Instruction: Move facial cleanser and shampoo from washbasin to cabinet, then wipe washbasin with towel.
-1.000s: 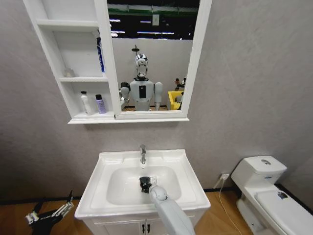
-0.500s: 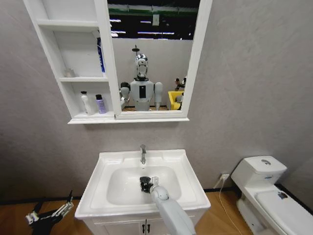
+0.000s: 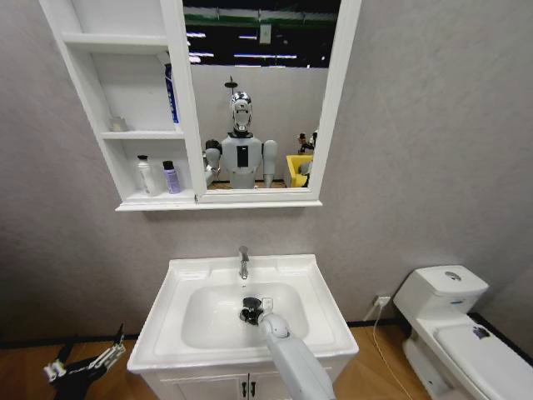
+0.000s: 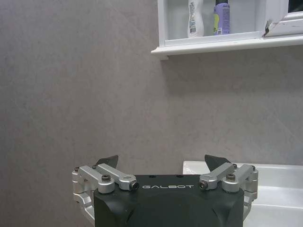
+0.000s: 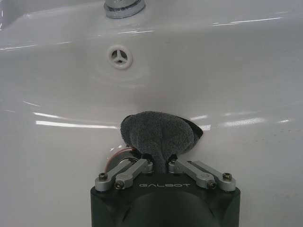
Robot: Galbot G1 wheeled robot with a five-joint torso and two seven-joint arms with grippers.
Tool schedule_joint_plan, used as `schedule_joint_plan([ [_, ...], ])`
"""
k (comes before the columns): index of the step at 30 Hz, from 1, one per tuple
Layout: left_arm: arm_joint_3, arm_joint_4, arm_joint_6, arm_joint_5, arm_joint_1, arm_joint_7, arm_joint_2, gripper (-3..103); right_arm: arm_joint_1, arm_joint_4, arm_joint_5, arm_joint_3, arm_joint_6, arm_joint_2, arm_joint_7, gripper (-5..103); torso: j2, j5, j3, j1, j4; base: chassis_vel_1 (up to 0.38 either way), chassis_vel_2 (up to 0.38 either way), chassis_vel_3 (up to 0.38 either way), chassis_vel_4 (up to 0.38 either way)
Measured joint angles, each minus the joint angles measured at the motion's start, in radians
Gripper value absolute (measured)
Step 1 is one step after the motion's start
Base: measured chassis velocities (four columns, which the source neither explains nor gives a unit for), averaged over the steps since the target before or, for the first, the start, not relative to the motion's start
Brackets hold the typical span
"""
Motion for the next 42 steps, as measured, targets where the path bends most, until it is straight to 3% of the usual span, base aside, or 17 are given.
schedule_joint_plan([
  [7,0.0,0.0,0.0,0.0,0.0,0.0,0.0,100,0.003,-0.047,-0.034,-0.001,0.051,0.0,-0.041,9,0.0,-0.0002,0.0,0.0,-0.0002,0.0,0.0,0.0,0.0],
  [13,0.0,0.0,0.0,0.0,0.0,0.0,0.0,100,-0.003,-0.014,-0.033,-0.019,0.049,-0.001,-0.042,9,0.0,-0.0003,0.001,0.0,-0.0002,0.0,0.0,0.0,0.0],
  [29,0.0,0.0,0.0,0.0,0.0,0.0,0.0,100,-0.05,0.094,0.01,0.007,0.002,-0.001,0.033,9,0.0,0.0,0.0,0.0,0.0,0.0,0.0,0.0,0.0],
  [42,0.0,0.0,0.0,0.0,0.0,0.0,0.0,100,-0.129,0.249,0.034,0.041,-0.024,-0.126,0.049,9,0.0,0.0001,0.0,0.0,-0.0002,0.0,0.0,0.0,0.0],
])
